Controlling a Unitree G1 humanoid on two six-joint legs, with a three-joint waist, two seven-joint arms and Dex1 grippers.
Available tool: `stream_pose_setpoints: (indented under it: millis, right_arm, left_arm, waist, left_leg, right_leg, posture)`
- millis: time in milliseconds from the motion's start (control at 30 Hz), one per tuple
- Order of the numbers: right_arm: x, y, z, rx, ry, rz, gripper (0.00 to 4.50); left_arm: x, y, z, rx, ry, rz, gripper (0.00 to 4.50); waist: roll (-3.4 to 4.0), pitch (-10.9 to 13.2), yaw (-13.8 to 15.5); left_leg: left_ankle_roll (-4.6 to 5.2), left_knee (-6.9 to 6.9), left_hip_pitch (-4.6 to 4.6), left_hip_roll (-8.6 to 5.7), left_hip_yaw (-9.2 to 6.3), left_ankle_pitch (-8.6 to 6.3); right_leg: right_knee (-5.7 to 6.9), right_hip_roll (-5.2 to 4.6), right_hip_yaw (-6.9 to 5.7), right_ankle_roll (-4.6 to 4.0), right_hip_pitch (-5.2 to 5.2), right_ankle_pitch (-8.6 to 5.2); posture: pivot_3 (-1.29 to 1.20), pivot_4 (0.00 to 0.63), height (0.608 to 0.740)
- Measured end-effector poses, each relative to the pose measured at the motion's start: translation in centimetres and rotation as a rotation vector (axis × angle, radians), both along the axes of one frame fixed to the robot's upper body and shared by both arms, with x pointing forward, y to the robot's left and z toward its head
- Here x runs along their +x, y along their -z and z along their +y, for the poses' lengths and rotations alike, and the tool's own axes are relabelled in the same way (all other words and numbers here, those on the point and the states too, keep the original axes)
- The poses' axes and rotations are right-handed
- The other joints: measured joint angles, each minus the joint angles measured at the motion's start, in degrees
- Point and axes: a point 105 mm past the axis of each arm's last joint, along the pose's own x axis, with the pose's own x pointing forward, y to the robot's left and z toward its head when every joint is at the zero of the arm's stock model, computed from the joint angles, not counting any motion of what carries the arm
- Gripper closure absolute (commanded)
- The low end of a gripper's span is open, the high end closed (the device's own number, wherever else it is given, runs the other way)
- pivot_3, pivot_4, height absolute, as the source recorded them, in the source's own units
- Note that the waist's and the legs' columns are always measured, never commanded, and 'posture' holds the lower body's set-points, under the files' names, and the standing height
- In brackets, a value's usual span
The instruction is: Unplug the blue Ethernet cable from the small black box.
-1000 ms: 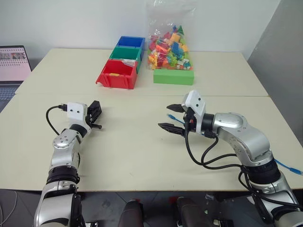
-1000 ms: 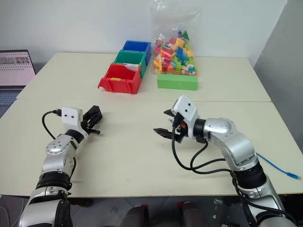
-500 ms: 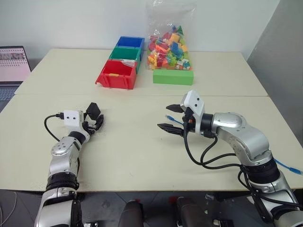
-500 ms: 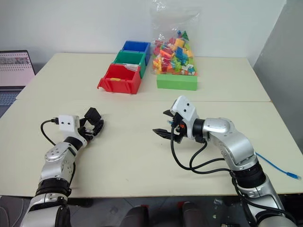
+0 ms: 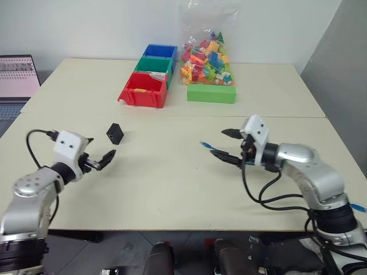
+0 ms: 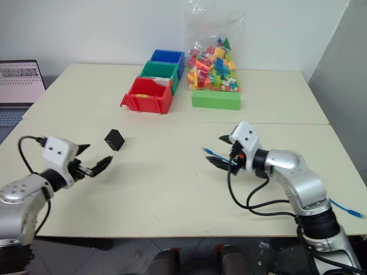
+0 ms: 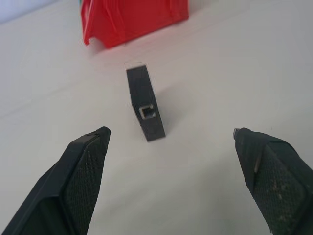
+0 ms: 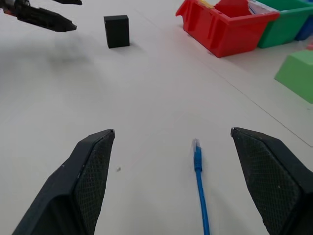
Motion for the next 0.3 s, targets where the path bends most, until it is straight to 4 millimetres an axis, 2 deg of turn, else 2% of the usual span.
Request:
stream_pose_setpoints:
  millis: [133,300]
  right_arm:
    - [-0.9,-0.3,-1.4,-0.001,-0.051,0.06,0.47]
    - [-0.8,-0.4,-2.3,-0.008,-0.043,0.078,0.47]
  left_arm:
    - [-1.0,-1.0,-0.6,-0.005,0.094,0.07,0.21]
    - [-1.3,-1.5,-0.7,-0.008,0.125,0.108,0.21]
  waist:
    - [0.02,0.03,-0.3]
    - [0.03,0.04,-0.63]
  left_leg:
    - [0.0,-0.02,-0.01,0.03,-0.03,0.0]
    - [0.0,-0.02,0.0,0.03,-0.02,0.0]
  right_leg:
    - [0.0,0.03,0.04,-0.03,-0.01,-0.02]
    - [0.01,0.04,0.05,-0.02,-0.03,-0.02]
  posture:
    - [0.0,0.15,0.74]
    - [0.0,0.15,0.74]
